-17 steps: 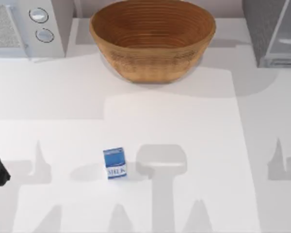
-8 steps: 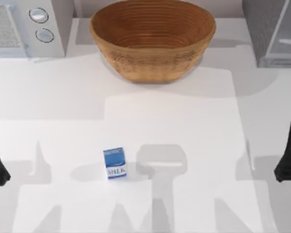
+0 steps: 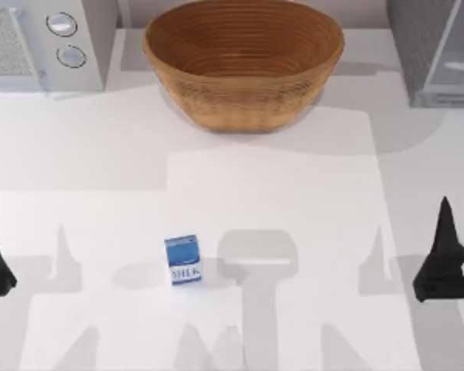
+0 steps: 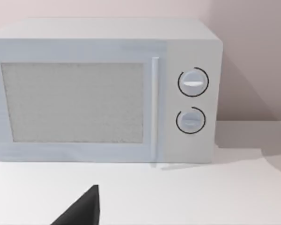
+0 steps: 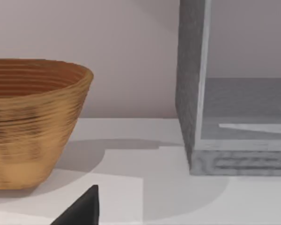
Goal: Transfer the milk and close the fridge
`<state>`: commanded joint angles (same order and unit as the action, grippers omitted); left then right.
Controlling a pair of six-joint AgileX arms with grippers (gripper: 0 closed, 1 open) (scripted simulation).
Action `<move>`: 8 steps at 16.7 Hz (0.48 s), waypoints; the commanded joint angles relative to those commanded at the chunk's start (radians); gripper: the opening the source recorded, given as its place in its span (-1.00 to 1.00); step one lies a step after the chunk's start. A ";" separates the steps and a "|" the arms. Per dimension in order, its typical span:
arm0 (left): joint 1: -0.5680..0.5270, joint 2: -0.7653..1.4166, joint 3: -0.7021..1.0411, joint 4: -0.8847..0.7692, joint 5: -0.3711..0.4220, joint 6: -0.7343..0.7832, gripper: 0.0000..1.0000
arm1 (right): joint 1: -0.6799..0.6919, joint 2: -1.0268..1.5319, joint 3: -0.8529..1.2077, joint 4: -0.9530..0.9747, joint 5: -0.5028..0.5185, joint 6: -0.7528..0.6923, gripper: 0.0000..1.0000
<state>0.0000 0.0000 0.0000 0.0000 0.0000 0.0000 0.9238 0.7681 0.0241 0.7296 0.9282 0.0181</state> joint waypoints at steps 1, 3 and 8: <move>0.000 0.000 0.000 0.000 0.000 0.000 1.00 | 0.000 0.000 0.000 0.000 0.000 0.000 1.00; 0.000 0.000 0.000 0.000 0.000 0.000 1.00 | -0.003 -0.003 -0.004 -0.003 -0.002 0.000 1.00; 0.000 0.000 0.000 0.000 0.000 0.000 1.00 | 0.025 0.133 0.097 0.099 0.047 0.022 1.00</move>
<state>0.0000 0.0000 0.0000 0.0000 0.0000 0.0000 0.9484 0.9008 0.1214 0.8284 0.9747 0.0403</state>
